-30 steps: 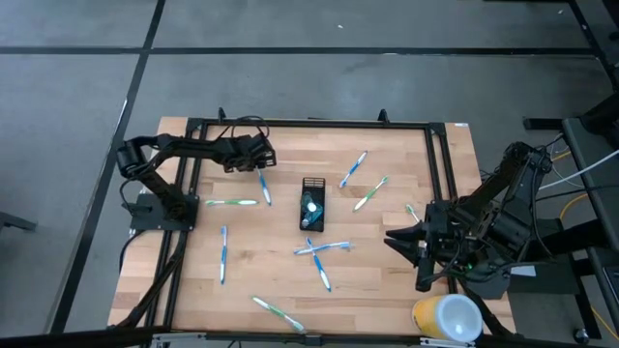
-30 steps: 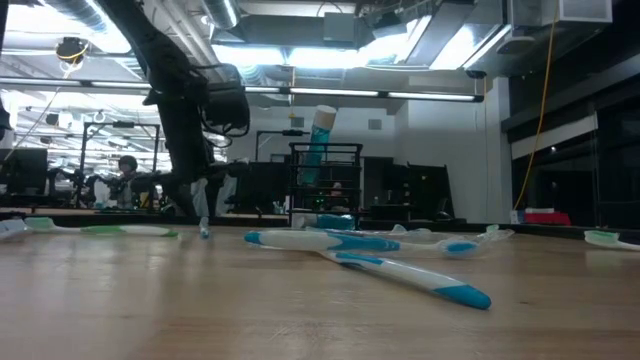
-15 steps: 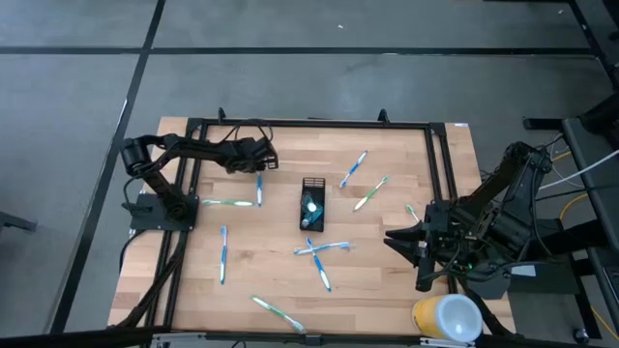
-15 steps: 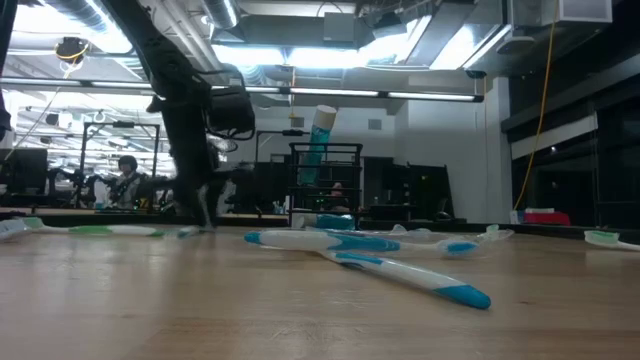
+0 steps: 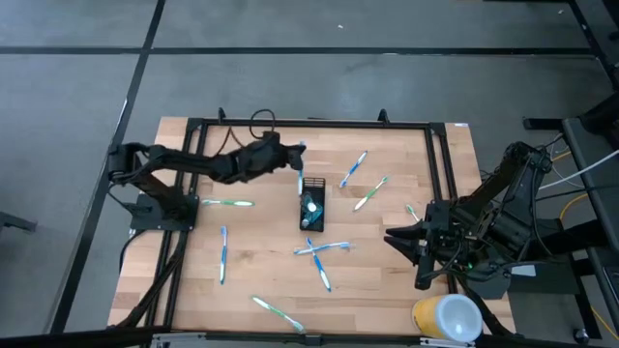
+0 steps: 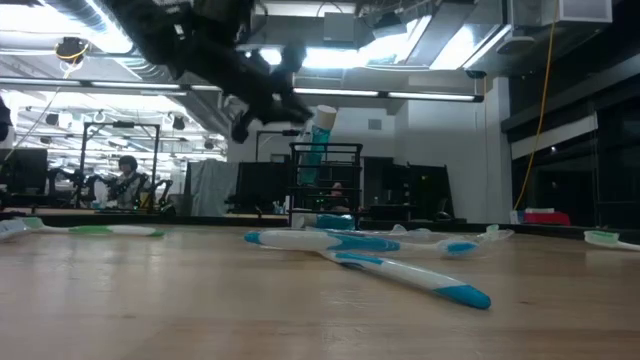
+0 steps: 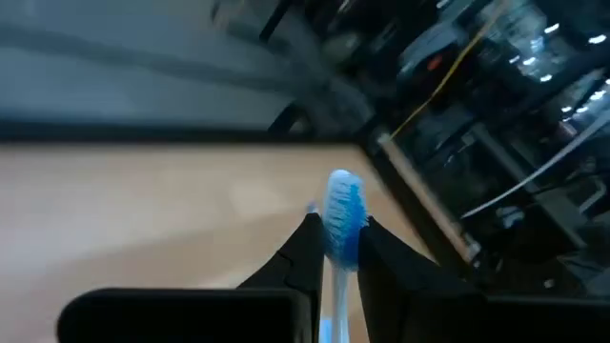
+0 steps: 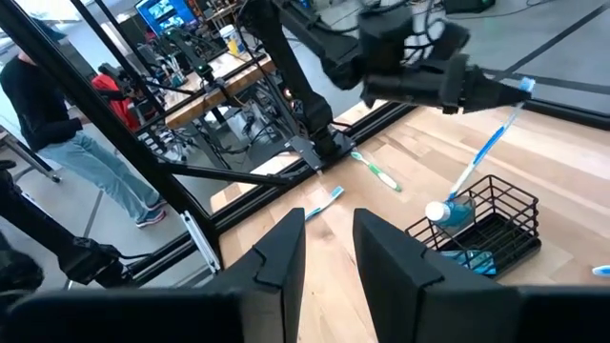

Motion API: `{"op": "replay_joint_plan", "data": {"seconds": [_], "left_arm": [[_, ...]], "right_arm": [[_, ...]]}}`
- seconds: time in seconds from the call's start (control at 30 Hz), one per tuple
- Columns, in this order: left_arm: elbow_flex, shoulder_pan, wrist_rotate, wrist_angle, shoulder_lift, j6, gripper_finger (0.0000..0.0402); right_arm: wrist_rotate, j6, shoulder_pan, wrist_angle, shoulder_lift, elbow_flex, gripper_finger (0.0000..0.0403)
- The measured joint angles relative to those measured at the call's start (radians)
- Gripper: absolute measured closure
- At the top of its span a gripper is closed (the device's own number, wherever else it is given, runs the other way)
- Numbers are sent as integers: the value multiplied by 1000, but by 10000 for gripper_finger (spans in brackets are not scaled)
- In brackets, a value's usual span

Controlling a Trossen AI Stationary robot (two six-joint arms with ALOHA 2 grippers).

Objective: Pick & Place toothbrushing station
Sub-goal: Put the blue toothbrush into the black organizer

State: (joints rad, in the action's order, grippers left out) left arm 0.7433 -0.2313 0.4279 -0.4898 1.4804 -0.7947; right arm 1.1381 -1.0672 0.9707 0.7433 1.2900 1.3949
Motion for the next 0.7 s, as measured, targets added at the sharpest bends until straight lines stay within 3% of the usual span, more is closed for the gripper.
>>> {"op": "replay_joint_plan", "data": {"seconds": [0.17, 0.27, 0.7], "left_arm": [[0, 92, 149, -209, 0, 231, 370], [0, 111, 212, -281, 0, 307, 396], [0, 159, 236, -391, 9, 489, 399]], "right_arm": [[4, -2, 0, 0, 1, 0, 307], [6, -3, 0, 0, 1, 0, 307], [-1, -19, 0, 1, 1, 0, 307]]}}
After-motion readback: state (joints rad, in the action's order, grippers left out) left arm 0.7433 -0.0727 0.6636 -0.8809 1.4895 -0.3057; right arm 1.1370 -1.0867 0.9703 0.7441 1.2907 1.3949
